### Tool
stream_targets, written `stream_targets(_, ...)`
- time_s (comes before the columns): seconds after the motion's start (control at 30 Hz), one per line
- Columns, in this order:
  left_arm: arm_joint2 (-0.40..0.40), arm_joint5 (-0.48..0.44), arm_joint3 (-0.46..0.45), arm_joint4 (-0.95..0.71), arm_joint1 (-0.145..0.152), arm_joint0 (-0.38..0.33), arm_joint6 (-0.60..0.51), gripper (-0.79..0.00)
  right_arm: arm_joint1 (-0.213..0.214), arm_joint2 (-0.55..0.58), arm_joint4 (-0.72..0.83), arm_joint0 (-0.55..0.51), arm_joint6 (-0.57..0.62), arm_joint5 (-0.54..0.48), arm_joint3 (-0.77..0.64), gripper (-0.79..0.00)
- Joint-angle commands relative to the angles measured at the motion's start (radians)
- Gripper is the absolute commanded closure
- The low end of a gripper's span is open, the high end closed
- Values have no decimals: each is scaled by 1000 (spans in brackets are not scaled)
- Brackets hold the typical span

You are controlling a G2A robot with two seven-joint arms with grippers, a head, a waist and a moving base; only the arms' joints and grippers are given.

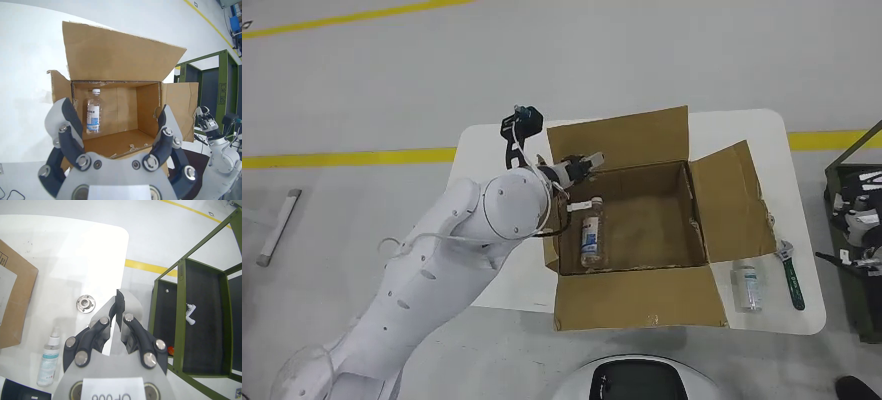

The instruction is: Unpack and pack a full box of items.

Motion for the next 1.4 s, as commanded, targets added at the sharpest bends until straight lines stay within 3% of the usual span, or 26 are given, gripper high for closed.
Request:
stream_targets(0.0,2,0,1,1,0,-1,-1,-785,0,0,0,0,0,0,0,0)
stream_targets(0.17,2,0,1,1,0,-1,-1,-785,-1,-10,26,-8,2,-13,-15,0)
stream_targets(0.27,2,0,1,1,0,-1,-1,-785,3,-12,43,2,124,-8,-33,0)
stream_targets(0.4,2,0,1,1,0,-1,-1,-785,19,-35,-21,51,409,-38,-76,0)
stream_targets(0.5,2,0,1,1,0,-1,-1,-785,25,-54,3,81,554,-57,-88,0)
stream_targets(0.63,2,0,1,1,0,-1,-1,-785,32,-73,16,94,648,-78,-84,0)
stream_targets(0.8,2,0,1,1,0,-1,-1,-785,35,-102,15,85,674,-86,-55,-9)
stream_targets(0.9,2,0,1,1,0,-1,-1,-785,37,-108,15,71,669,-80,-46,-123)
stream_targets(0.93,2,0,1,1,0,-1,-1,-785,37,-109,19,65,667,-78,-44,-292)
stream_targets(0.97,2,0,1,1,0,-1,-1,-785,37,-109,25,60,665,-77,-42,-625)
stream_targets(1.0,2,0,1,1,0,-1,-1,-785,37,-109,25,60,665,-77,-42,-785)
stream_targets(1.37,2,0,1,1,0,-1,-1,-785,37,-110,23,55,644,-72,-37,-785)
